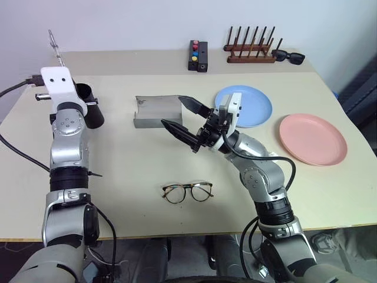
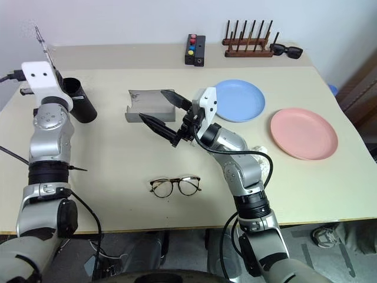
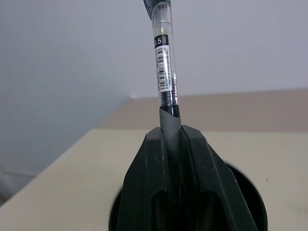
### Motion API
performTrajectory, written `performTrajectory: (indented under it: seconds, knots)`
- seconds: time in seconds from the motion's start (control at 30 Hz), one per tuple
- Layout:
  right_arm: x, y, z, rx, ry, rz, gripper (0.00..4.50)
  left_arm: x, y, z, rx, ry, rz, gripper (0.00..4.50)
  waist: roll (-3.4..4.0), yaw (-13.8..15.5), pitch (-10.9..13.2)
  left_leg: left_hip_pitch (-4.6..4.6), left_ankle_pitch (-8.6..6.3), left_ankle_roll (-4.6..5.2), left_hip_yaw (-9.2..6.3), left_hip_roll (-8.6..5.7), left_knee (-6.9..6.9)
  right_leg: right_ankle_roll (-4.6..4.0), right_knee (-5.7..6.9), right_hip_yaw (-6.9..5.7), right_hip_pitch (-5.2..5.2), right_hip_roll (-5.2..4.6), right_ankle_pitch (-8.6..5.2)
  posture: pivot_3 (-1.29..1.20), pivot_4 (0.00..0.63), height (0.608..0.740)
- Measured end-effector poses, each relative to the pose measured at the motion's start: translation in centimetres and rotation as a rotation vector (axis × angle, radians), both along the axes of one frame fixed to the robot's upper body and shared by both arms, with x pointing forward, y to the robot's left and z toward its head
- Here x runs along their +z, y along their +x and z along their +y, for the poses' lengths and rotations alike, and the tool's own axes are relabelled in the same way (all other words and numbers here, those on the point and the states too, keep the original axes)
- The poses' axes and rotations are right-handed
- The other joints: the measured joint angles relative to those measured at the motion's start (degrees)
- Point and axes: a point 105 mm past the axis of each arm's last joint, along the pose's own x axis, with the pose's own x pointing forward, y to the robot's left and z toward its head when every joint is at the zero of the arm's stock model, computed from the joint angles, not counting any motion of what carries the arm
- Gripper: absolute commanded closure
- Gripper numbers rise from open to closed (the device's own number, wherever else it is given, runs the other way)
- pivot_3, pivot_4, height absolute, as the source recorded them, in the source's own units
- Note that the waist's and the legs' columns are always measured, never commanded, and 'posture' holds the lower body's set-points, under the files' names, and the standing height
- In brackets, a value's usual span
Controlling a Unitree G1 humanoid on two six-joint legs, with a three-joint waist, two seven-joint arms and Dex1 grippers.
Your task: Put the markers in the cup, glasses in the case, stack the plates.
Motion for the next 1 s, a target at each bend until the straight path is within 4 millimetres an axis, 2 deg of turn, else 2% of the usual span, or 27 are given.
performTrajectory:
  seconds: [0.23,0.33,0.5,0.53,0.87,1.0]
  knots:
    - [-0.01,-0.02,0.02,0.001,-0.001,0.000,0.00,0.22,-0.26,-0.10,0.013,0.009,-0.010,4.48,0.00,0.04,0.00,0.00,0.00,0.00,0.00,0.00,0.00,0.00,0.00,0.00,0.00,0.00,0.00,0.00,0.150,0.740]
    - [-0.01,-0.02,0.02,0.002,-0.001,0.000,0.00,-0.07,-0.18,-0.28,0.012,-0.003,0.001,3.24,0.00,0.03,0.00,0.00,0.00,0.00,0.00,0.00,0.01,0.00,0.00,0.00,0.00,0.00,0.00,0.00,0.150,0.740]
    - [-0.02,-0.03,0.03,0.002,-0.002,0.000,0.00,-0.31,-0.20,-0.26,0.029,-0.011,0.014,0.68,0.00,0.00,0.00,0.00,0.00,0.00,0.00,0.00,0.00,0.00,0.00,0.00,0.00,0.00,0.00,0.00,0.150,0.740]
    - [-0.02,-0.03,0.03,0.002,-0.002,0.000,0.00,-0.32,-0.21,-0.24,0.031,-0.012,0.015,0.35,0.00,0.01,0.00,0.00,0.00,0.00,0.00,0.00,0.00,0.00,0.00,0.00,0.00,0.00,0.00,0.00,0.150,0.740]
    - [-0.06,-0.08,0.12,0.006,-0.004,0.000,0.00,-0.33,-0.25,-0.16,0.039,-0.013,0.015,0.35,0.00,0.02,0.00,0.00,0.00,0.00,0.00,0.00,0.00,0.00,0.00,0.00,0.00,0.00,0.00,0.00,0.150,0.740]
    - [-0.07,-0.08,0.12,0.006,-0.004,0.000,0.00,0.30,-0.38,-0.28,0.034,-0.011,-0.010,0.35,0.00,0.02,0.00,0.00,0.00,0.00,0.00,0.00,0.00,0.00,0.00,0.00,0.00,0.00,0.00,0.00,0.150,0.740]
